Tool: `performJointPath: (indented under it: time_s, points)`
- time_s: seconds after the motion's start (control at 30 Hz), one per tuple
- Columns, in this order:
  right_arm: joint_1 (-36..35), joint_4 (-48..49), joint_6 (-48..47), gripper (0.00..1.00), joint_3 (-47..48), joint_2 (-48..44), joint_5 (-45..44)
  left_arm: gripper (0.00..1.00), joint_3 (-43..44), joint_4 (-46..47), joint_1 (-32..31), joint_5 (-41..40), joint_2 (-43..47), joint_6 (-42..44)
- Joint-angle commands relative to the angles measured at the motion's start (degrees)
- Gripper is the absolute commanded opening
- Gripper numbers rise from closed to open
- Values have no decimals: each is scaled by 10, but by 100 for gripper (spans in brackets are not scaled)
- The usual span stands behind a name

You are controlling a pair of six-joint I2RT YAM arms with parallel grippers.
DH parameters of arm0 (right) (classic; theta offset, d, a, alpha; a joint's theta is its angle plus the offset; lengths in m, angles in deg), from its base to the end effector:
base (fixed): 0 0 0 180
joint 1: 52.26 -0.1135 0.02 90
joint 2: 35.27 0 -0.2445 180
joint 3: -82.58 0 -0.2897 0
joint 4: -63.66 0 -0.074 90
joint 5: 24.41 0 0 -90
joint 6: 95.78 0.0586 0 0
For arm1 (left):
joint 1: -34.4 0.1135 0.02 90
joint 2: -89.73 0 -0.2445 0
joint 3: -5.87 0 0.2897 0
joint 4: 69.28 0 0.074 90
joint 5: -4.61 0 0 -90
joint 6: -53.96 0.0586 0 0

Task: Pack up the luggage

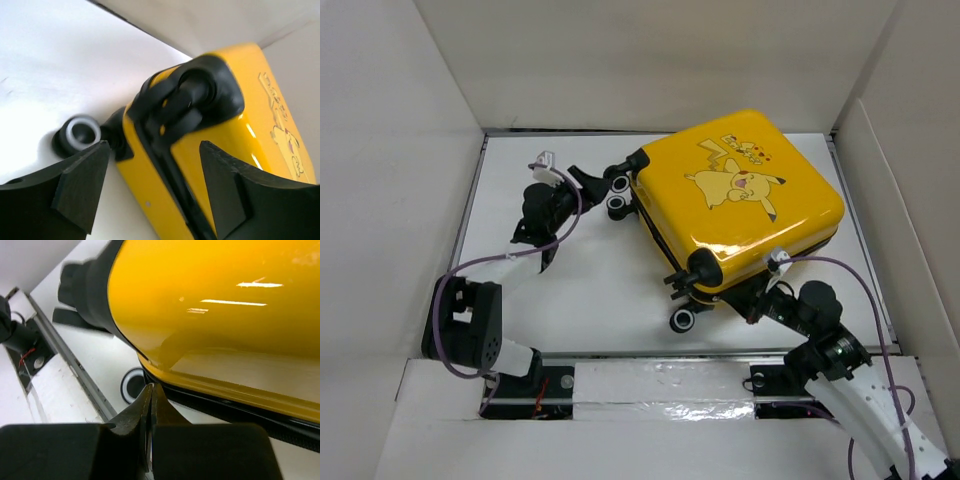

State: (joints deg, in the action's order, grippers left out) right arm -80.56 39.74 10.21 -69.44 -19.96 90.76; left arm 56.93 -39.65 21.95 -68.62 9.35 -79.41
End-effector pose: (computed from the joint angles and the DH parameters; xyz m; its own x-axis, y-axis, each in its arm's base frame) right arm 0.1567 0.1127 0.2168 -0.3845 0.0761 -0.9200 -0.7182 0.6014 0.3499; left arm 0.3497 -0.0945 0.2134 -0.3314 -0.6002 -0.7280 0.3585 0.6336 -0.6856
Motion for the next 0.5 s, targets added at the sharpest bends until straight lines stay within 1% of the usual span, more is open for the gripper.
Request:
performJointPath:
  time_s: [0.0,0.07,0.13,0.2,0.3,0.37,0.47]
  points:
    - [11,6,17,0,23,-83,-27,71,54,3,-21,23,-21,40]
    - [11,-10,14,0,22,-88,-34,73,63,20,-21,52,-33,31]
    - [11,0,9,0,20,-68,-22,74,79,8,-21,55,-51,31]
    - [11,5,4,0,29,-51,-18,72,109,-24,-21,61,-72,42]
    - [11,11,-6,0,35,-26,-15,66,117,-24,-21,78,-89,43]
    - [11,23,-7,0,34,-16,-13,65,116,-24,-21,83,-94,45]
    - [11,37,-7,0,30,-13,-9,68,130,-28,-21,85,-114,60]
